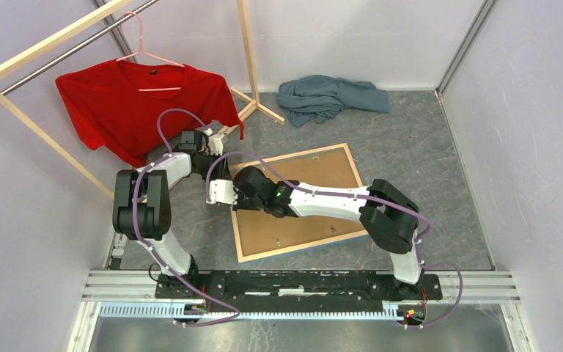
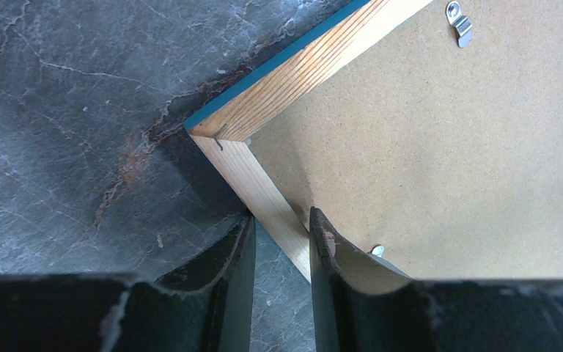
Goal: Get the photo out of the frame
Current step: Release the photo frame item from the photo frame.
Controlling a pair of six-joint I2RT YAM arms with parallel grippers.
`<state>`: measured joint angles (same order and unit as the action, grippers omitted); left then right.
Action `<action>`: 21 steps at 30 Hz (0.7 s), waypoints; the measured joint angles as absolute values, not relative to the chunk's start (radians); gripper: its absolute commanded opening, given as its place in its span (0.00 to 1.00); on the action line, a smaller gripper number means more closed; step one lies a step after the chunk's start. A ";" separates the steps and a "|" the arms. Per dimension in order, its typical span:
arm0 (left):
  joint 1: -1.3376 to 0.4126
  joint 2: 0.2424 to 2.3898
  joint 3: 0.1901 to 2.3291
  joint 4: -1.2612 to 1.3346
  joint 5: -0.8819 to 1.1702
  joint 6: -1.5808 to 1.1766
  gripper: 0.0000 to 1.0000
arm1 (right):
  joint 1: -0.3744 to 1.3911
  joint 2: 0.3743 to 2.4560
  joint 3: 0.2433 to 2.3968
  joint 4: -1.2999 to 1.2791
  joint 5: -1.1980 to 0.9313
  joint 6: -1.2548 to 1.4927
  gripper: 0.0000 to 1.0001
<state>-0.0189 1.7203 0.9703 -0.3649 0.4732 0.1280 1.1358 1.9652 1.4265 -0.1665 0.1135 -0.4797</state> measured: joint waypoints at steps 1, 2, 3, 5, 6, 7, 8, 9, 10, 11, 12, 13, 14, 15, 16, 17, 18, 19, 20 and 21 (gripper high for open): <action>-0.019 1.720 0.970 -0.365 0.473 0.128 0.34 | 1.136 1.964 1.427 -0.169 0.113 -0.480 0.00; -0.019 1.721 0.970 -0.365 0.474 0.128 0.34 | 1.136 1.963 1.427 -0.172 0.113 -0.481 0.00; -0.019 1.720 0.970 -0.365 0.474 0.128 0.34 | 1.136 1.962 1.427 -0.175 0.113 -0.482 0.00; -0.019 1.720 0.970 -0.365 0.474 0.128 0.34 | 1.136 1.961 1.427 -0.179 0.112 -0.485 0.00; -0.019 1.720 0.970 -0.365 0.474 0.128 0.34 | 1.136 1.960 1.427 -0.181 0.112 -0.486 0.00; -0.019 1.720 0.970 -0.365 0.473 0.128 0.34 | 1.136 1.960 1.427 -0.181 0.111 -0.487 0.00; -0.018 1.720 0.970 -0.365 0.474 0.128 0.34 | 1.136 1.959 1.427 -0.182 0.111 -0.488 0.00; -0.018 1.720 0.970 -0.365 0.474 0.128 0.34 | 1.136 1.959 1.427 -0.183 0.110 -0.488 0.00; -0.018 1.720 0.970 -0.365 0.474 0.128 0.34 | 1.136 1.958 1.427 -0.185 0.110 -0.488 0.00; -0.018 1.720 0.970 -0.365 0.474 0.128 0.34 | 1.136 1.958 1.427 -0.186 0.110 -0.488 0.00; -0.018 1.720 0.970 -0.365 0.474 0.128 0.33 | 1.136 1.958 1.427 -0.186 0.110 -0.489 0.00; -0.018 1.720 0.970 -0.365 0.474 0.128 0.34 | 1.136 1.957 1.427 -0.187 0.110 -0.489 0.00; -0.018 1.720 0.970 -0.365 0.474 0.128 0.33 | 1.136 1.957 1.427 -0.189 0.110 -0.491 0.00; -0.018 1.720 0.970 -0.365 0.474 0.128 0.33 | 1.136 1.956 1.427 -0.190 0.111 -0.492 0.00; -0.018 1.721 0.970 -0.365 0.474 0.128 0.33 | 1.136 1.956 1.427 -0.191 0.111 -0.493 0.00; -0.018 1.721 0.970 -0.365 0.474 0.128 0.33 | 1.136 1.955 1.427 -0.192 0.111 -0.494 0.00; -0.018 1.721 0.970 -0.365 0.474 0.128 0.33 | 1.136 1.955 1.427 -0.194 0.112 -0.495 0.00; -0.018 1.721 0.970 -0.365 0.474 0.128 0.33 | 1.136 1.955 1.427 -0.194 0.113 -0.495 0.00; -0.018 1.720 0.970 -0.365 0.474 0.128 0.33 | 1.136 1.955 1.427 -0.194 0.114 -0.495 0.00; -0.018 1.720 0.970 -0.365 0.474 0.128 0.33 | 1.136 1.955 1.427 -0.194 0.115 -0.495 0.00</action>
<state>-0.0177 1.7203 0.9703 -0.3653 0.4744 0.1280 1.1362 1.9549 1.4265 -0.1936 0.1146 -0.4953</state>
